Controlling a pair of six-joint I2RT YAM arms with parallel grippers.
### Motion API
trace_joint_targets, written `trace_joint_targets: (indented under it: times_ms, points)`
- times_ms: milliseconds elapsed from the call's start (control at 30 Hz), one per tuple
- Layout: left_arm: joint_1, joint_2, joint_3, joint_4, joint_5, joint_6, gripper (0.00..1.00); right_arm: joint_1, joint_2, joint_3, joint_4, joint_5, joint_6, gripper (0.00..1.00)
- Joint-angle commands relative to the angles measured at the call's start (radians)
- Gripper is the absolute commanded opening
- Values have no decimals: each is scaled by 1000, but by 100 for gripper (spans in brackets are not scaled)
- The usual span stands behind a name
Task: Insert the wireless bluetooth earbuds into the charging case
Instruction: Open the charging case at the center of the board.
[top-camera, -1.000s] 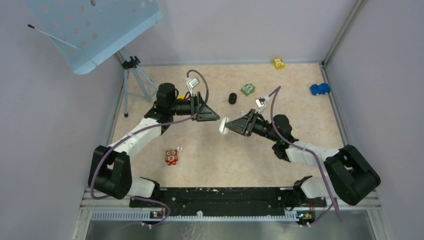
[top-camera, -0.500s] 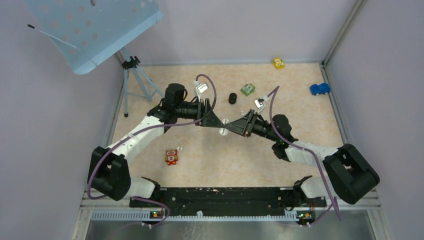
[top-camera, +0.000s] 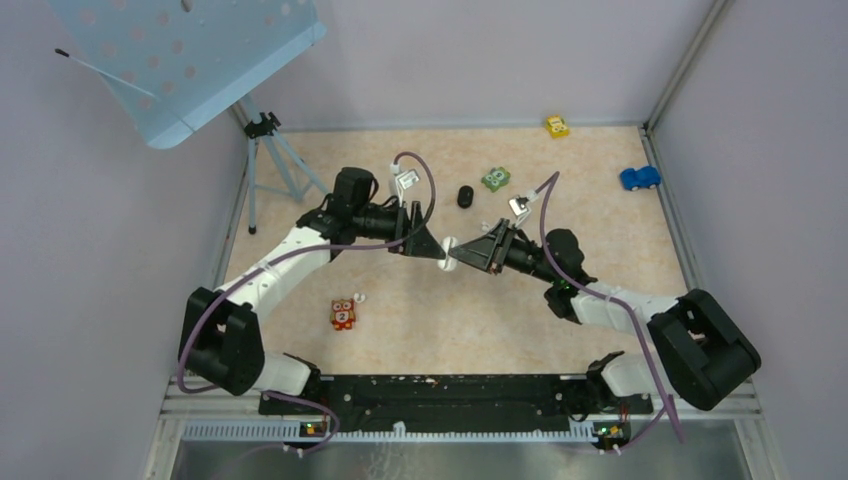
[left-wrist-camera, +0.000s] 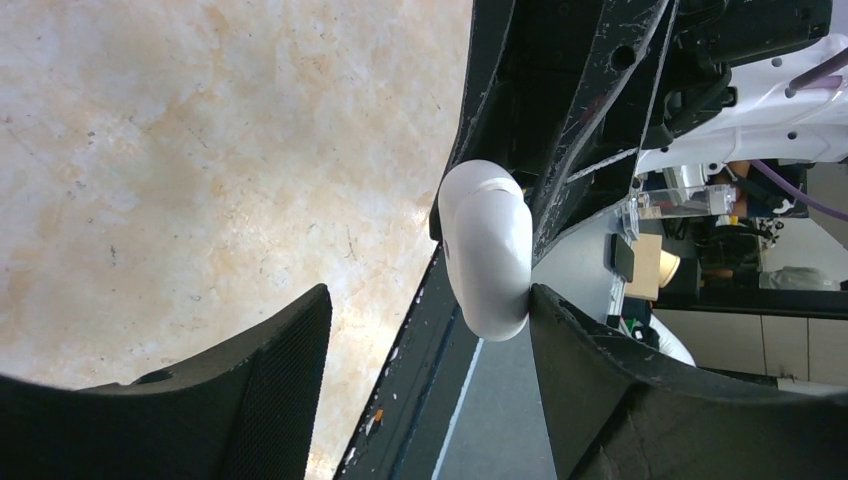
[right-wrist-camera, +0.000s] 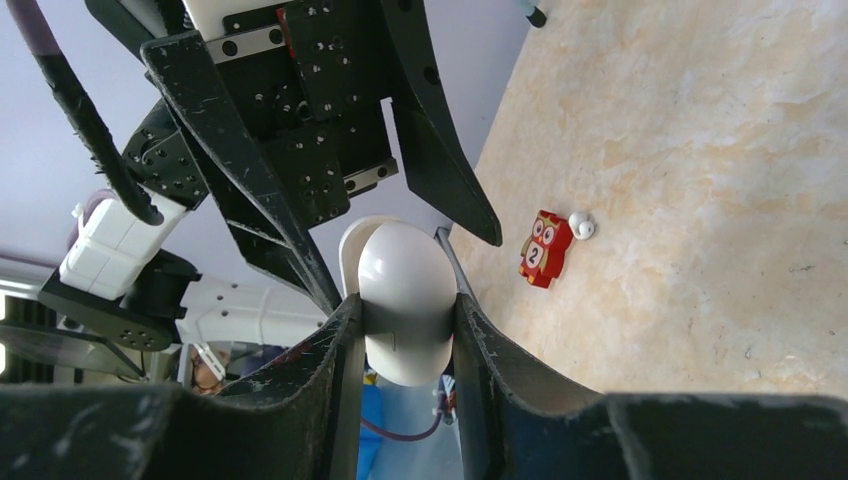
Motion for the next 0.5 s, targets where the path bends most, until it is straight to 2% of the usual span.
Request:
trace_joint_targets:
  times_ms: [0,167,333,467]
  points:
    - [19,1,53,-35,-13,64,75,10,-45,14,81,5,-16,0]
    - [67,-15,66,-94,-12,101,73,10,-40,8,97,1,-14,0]
    - [101,-64,66,-82,14,94,73,9,-33,4,118,-7,-6,0]
    - [103,-119,62,-59,-42,60,73,-6,-30,10,140,-46,-8,0]
